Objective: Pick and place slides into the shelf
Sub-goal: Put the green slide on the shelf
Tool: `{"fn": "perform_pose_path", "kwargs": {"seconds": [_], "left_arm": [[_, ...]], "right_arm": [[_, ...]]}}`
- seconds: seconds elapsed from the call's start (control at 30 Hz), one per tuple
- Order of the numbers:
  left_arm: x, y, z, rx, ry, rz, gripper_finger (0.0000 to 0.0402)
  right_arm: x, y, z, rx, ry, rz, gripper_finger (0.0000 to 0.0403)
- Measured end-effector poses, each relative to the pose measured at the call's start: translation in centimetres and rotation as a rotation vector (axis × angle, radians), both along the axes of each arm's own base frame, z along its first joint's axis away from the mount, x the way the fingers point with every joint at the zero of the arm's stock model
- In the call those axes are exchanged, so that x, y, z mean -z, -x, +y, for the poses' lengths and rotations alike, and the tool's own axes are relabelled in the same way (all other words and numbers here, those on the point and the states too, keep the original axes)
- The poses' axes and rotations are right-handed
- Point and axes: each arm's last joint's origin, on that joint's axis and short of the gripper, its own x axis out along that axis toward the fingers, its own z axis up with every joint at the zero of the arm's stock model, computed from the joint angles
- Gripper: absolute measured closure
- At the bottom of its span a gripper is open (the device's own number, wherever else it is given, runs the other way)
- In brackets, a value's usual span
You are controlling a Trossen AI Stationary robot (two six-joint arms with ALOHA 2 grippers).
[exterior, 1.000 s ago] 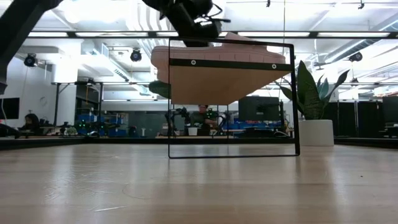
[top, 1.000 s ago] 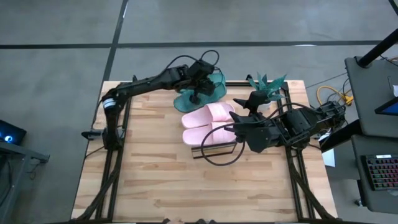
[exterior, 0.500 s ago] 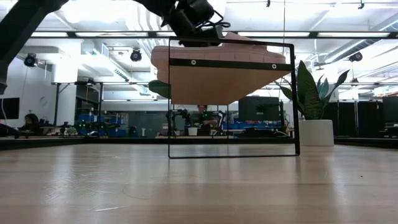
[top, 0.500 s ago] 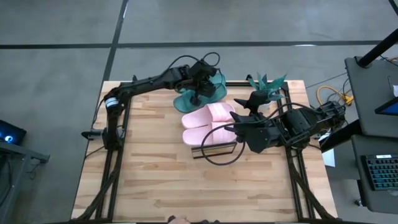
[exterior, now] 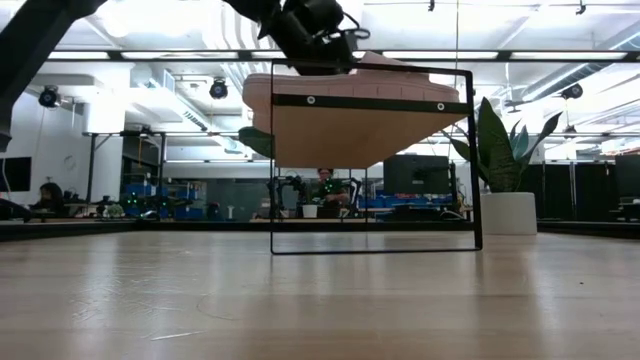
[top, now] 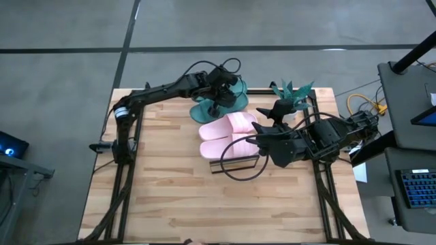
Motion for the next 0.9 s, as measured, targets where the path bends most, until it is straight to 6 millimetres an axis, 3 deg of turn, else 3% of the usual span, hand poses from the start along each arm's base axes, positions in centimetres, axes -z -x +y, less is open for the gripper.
{"fn": "perform_pose_path", "kwargs": {"seconds": [0.13, 0.3, 0.67, 0.9], "left_arm": [[-1.6, 0.8, -0.7, 0.010, -0.008, -0.038, 0.0402], [-2.8, 0.3, -0.7, 0.093, 0.013, -0.170, 0.0402], [-1.7, 0.0, 1.6, 0.059, -0.020, -0.179, 0.0402], [0.3, -1.1, 2.0, 0.061, 0.007, -0.137, 0.0402]], "right_arm": [[0.0, 0.0, 0.0, 0.000, 0.001, 0.002, 0.0172], [0.0, 0.0, 0.0, 0.000, 0.000, 0.000, 0.0172], [0.0, 0.0, 0.0, 0.000, 0.000, 0.000, 0.0172], [0.0, 0.0, 0.0, 0.000, 0.000, 0.000, 0.0172]]}}
